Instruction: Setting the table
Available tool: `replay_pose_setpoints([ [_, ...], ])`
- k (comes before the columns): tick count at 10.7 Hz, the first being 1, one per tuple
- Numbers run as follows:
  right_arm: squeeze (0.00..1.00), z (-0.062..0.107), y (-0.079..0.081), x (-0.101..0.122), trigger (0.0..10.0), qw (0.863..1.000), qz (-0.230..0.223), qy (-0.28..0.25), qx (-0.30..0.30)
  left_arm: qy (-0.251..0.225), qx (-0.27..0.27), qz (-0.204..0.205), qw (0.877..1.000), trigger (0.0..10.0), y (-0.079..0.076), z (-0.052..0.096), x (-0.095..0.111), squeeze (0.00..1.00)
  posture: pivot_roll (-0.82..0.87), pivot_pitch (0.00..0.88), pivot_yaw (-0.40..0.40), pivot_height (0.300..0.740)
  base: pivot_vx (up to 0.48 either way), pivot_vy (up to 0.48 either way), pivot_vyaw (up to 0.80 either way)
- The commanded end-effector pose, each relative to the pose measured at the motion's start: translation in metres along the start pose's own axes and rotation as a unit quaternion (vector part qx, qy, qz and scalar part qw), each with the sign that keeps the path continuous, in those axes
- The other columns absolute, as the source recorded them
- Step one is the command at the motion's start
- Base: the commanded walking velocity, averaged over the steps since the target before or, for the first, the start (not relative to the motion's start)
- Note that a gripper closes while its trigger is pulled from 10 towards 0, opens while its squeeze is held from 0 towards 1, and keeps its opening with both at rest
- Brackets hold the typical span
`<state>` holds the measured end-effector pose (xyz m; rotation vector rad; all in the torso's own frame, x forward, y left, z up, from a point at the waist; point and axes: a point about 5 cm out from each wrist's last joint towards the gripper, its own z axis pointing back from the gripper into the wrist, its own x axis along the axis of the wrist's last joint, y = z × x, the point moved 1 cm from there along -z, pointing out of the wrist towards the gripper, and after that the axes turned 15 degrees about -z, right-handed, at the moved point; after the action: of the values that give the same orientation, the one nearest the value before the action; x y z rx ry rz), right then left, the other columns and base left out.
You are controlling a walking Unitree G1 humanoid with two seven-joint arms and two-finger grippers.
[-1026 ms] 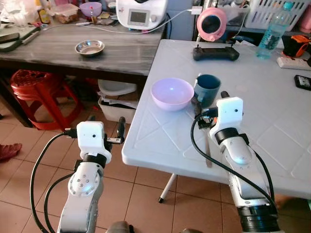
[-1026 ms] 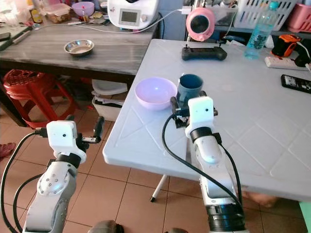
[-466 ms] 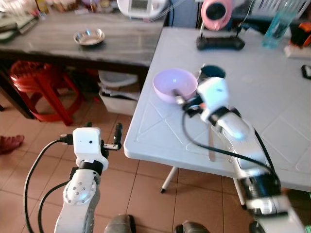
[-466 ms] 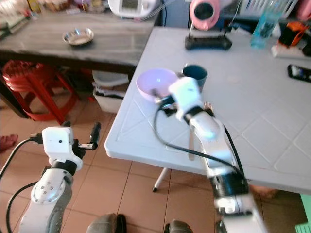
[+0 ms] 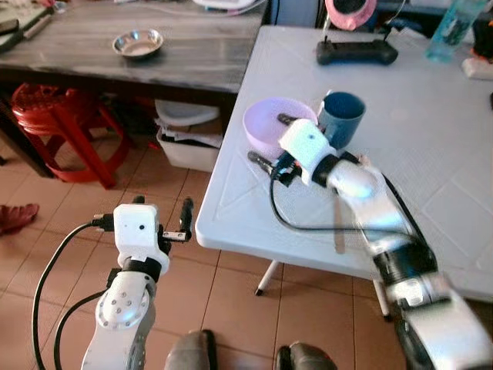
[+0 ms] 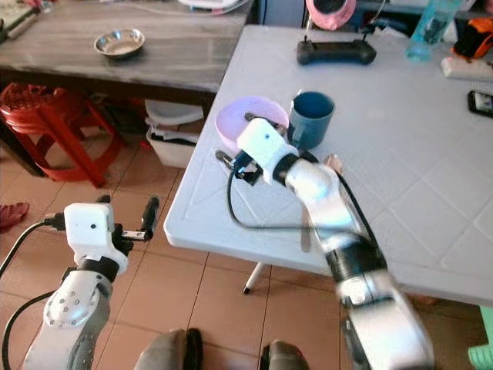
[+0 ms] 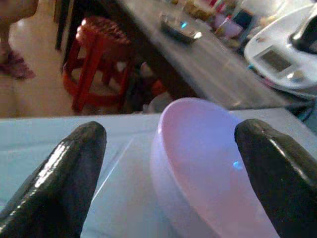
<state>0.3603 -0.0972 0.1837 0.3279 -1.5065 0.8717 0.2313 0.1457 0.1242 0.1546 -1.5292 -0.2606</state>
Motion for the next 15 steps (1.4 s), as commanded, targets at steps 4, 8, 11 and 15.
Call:
replay_pose_setpoints([
  [4,0.00,-0.028,0.006,0.006,10.0,0.997,0.053,0.035,0.052,0.003,-0.003,-0.005,1.000,10.0,0.003,0.001,0.003,0.00,0.12,0.189,0.057,0.740,0.000,0.000,0.00],
  [8,0.00,-0.035,-0.012,0.003,0.0,0.993,0.053,0.097,0.045,0.009,-0.003,-0.001,1.000,10.0,0.004,0.001,0.003,0.00,0.12,0.191,0.059,0.740,0.000,0.000,0.00],
  [11,0.00,-0.036,-0.012,-0.004,0.0,0.989,0.019,0.136,0.063,0.010,-0.010,0.005,1.000,10.0,0.000,-0.002,0.004,0.00,0.12,0.188,0.062,0.740,0.000,0.000,0.00],
  [15,0.00,-0.033,-0.010,-0.008,0.0,0.984,0.021,0.156,0.087,0.012,-0.022,0.009,1.000,10.0,-0.002,-0.003,0.004,0.00,0.11,0.184,0.059,0.740,0.000,0.000,0.00],
])
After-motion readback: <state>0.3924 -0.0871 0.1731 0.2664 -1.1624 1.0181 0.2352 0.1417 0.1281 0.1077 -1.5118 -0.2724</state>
